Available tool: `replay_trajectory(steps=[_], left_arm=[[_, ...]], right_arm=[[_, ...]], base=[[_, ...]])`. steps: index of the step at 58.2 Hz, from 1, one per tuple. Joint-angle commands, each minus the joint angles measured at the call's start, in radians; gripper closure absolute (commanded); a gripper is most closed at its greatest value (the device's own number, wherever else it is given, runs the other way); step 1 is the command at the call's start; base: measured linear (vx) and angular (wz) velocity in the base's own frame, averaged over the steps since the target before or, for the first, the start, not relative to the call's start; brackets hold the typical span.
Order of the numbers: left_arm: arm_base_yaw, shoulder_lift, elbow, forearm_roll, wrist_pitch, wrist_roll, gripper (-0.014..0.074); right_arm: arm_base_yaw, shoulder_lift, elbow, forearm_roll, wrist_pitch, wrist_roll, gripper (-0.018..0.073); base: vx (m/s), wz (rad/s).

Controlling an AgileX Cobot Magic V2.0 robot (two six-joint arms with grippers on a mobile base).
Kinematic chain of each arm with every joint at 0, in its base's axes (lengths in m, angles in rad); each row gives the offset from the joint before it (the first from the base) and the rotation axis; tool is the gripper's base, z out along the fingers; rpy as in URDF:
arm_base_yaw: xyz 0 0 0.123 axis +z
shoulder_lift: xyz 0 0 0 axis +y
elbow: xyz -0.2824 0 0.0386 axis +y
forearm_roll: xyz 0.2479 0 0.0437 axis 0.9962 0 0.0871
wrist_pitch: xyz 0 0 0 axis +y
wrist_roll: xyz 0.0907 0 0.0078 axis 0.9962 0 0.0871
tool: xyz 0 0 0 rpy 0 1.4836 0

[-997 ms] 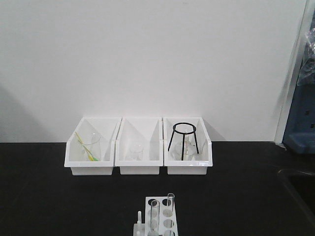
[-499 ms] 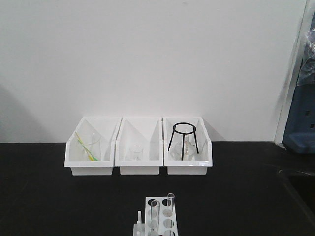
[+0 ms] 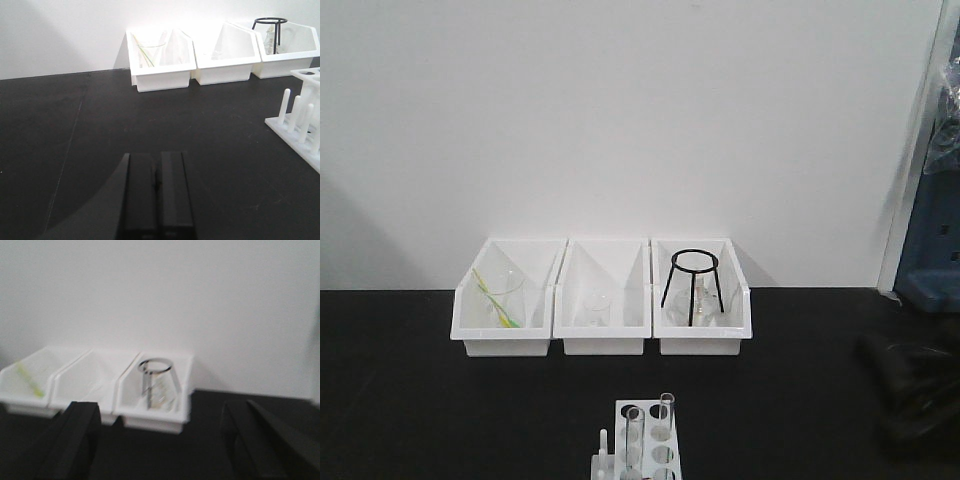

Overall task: Flip and reinsert test tube from rack
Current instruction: 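Reach the right gripper down to a clear test tube in the rack and grasp it, then lift the clear test tube up out of the rack with the right gripper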

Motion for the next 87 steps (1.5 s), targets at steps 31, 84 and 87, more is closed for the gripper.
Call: replay_trajectory(steps=[31,84,87], left_arm=[[0.0,-0.008,-0.004,-0.002,-0.08,-0.009,0.0602],[0.0,-0.008,-0.004,-0.002,-0.08,-0.009,0.0602],[0.0,-0.008,-0.004,-0.002,-0.08,-0.009,0.0602]], right_arm=[[0.315,0.644,-0.053,-0.146,-0.664,0.015,0.004],[0.315,0.854,-0.292,-0.152,-0.663,0.011,0.0575],[0.315,0.831,-0.292,-0.152,-0.66,0.012,0.0575]], base=[[0.0,0.0],[0.0,0.0],[0.0,0.0]])
